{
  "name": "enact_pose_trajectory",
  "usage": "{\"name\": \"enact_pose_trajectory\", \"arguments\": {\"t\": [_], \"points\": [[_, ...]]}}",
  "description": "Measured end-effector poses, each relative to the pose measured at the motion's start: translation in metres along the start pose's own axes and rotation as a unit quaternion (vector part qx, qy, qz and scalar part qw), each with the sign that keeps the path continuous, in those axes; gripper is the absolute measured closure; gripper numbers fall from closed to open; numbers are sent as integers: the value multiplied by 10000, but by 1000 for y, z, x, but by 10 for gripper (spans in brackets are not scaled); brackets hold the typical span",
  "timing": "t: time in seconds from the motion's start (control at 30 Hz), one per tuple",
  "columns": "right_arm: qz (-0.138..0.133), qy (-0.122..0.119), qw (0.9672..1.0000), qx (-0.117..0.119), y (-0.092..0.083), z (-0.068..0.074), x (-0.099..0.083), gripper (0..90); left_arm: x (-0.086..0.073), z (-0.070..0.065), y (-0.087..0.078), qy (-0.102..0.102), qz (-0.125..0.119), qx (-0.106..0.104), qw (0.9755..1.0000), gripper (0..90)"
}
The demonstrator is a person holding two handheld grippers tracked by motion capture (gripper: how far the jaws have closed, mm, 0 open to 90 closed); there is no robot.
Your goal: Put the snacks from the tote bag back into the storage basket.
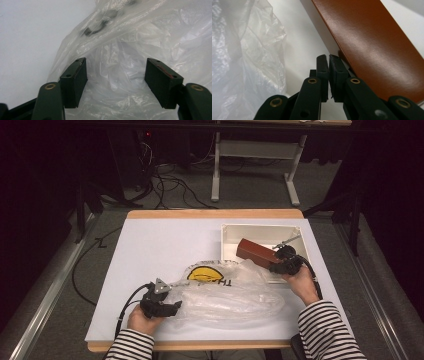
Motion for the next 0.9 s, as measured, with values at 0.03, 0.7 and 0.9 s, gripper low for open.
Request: {"name": "enact_pose_trajectory", "arguments": {"t": [0.03,0.7,0.9], "points": [[5,34,10000,13,1,0,0,875,0,0,0,3,1,2,10000,349],[-27,300,9995,26,9,-7,8,874,0,0,0,3,-2,-3,10000,349],[-35,384,9992,47,15,-8,11,873,0,0,0,10,0,-7,10000,349]]}}
Point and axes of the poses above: each handheld gripper's, and its own axes: y roughly forward along the jaws, x roughly out of its top, z roughly to its left, the point moved 3 cm from there along y, roughly forward along the jaws, and after that the axes turned 6 degrees about y, right-handed, at the moved point
